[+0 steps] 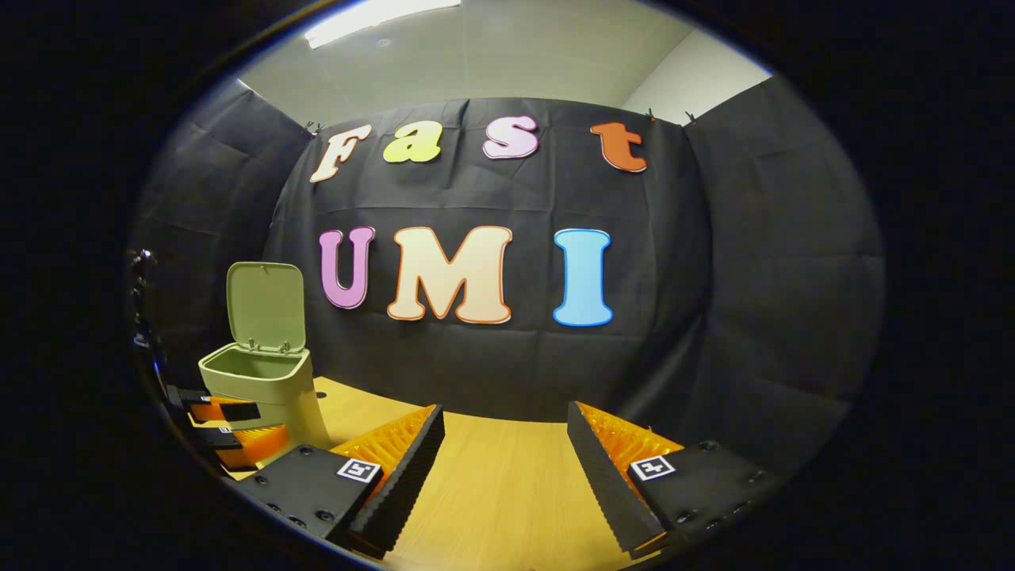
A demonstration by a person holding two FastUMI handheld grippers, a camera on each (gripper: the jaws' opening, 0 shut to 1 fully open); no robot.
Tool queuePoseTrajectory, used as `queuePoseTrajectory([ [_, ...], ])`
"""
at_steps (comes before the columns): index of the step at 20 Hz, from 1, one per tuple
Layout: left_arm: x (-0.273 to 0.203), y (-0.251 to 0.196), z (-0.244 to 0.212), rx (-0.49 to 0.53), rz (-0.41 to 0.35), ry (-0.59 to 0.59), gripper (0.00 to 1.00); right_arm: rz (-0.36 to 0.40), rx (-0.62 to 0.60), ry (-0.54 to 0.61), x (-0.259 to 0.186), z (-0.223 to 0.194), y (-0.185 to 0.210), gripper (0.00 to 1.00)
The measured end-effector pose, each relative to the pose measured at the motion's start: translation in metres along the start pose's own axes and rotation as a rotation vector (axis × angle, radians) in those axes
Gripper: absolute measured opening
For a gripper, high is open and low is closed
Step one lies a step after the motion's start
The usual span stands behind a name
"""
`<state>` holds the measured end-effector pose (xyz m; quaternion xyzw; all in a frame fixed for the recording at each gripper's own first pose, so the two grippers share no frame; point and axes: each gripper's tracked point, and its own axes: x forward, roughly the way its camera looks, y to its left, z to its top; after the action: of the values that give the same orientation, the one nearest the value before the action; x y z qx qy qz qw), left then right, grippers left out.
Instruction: Press the lid of the desktop garbage bin to open it, pick up the crumpled paper on the desktop and throw it into the bin, then pick up the pop can on the desktop and drop it into the bin, and finally close the garbage bin lid.
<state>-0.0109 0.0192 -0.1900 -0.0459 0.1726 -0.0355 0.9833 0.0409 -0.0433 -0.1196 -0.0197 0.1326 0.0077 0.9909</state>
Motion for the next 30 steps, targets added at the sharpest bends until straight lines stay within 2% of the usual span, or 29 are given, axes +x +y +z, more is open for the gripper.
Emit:
queuePoseTrajectory([
  [6, 0.024, -0.015, -0.052, -0.032, -0.029, 0.102, 0.93, -0.071, -0.012, 0.067, -0.032, -0.025, -0.044, 0.98],
  [12, 0.040, -0.007, -0.116, -0.011, 0.000, 0.236, 0.93, -0.138, -0.025, 0.141, -0.059, -0.051, -0.084, 0.98],
  [18, 0.046, -0.003, -0.157, -0.006, 0.014, 0.336, 0.94, -0.194, -0.025, 0.171, -0.077, -0.060, -0.111, 0.98],
  [20, 0.049, -0.006, -0.157, -0.001, 0.008, 0.333, 0.91, -0.200, -0.029, 0.173, -0.080, -0.062, -0.114, 0.98],
  [21, 0.050, -0.008, -0.154, 0.001, -0.002, 0.336, 0.77, -0.202, -0.028, 0.175, -0.082, -0.063, -0.115, 0.98],
  [25, 0.050, -0.015, -0.131, 0.021, -0.028, 0.304, 0.76, -0.190, -0.015, 0.164, -0.083, -0.062, -0.111, 0.98],
  [30, 0.048, -0.027, -0.059, 0.030, -0.068, 0.177, 0.76, -0.141, -0.001, 0.160, -0.077, -0.073, -0.088, 0.96],
])
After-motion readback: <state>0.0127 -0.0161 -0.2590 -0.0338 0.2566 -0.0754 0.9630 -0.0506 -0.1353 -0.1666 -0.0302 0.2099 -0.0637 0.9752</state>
